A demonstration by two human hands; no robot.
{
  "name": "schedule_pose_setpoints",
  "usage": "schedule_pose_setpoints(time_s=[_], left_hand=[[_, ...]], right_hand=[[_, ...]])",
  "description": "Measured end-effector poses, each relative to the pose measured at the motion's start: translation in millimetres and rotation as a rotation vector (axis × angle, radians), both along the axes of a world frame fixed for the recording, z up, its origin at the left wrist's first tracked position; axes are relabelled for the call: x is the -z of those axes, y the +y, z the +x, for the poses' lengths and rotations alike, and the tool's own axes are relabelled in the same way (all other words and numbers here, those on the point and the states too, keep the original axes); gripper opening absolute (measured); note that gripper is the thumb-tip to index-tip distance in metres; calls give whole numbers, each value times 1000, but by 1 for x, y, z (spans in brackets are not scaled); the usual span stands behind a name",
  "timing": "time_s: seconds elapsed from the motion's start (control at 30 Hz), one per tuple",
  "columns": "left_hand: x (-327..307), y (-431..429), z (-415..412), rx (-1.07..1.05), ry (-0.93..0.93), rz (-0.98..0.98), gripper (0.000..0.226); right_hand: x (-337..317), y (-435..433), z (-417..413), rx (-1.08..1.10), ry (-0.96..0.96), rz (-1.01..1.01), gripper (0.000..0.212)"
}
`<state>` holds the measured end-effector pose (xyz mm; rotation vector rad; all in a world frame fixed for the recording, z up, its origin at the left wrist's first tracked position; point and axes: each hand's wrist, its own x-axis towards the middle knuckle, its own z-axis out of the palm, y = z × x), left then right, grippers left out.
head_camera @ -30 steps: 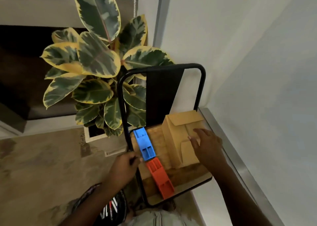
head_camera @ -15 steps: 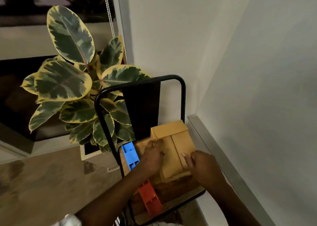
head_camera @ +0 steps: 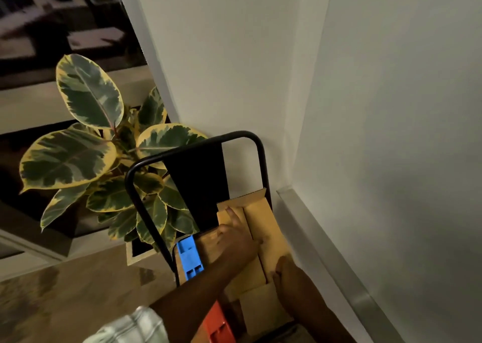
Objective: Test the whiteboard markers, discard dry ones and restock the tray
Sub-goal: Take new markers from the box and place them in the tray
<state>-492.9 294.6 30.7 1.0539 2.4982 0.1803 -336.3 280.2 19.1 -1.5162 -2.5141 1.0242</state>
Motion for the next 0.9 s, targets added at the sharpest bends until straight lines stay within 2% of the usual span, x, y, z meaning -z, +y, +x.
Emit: schedule_pose_setpoints(time_s=[0.1, 0.3, 0.4, 0.5, 0.6, 0.77, 0.9], left_hand=[[8, 6, 2, -53, 11, -104, 130], [3, 18, 6, -175, -32, -167, 133], [2, 16, -6, -186, -204, -49, 141], [-16, 7, -18, -224, -538, 125, 125], [-29, -4, -32, -206, -660, 163, 108], [-39, -14, -41, -210, -801, 195, 96], [-41, -19, -48, -181, -886, 242, 90]], right_hand=[[1, 4, -6, 19, -17, 46, 8], [6, 9, -22, 65, -182, 170, 38], [5, 4, -27, 133, -190, 201, 37], [5, 3, -29, 149, -237, 220, 62], [5, 6, -33, 143, -252, 277, 77], [-5, 13, -42, 169, -284, 217, 81], [-7, 16, -44, 192, -154, 132, 77]])
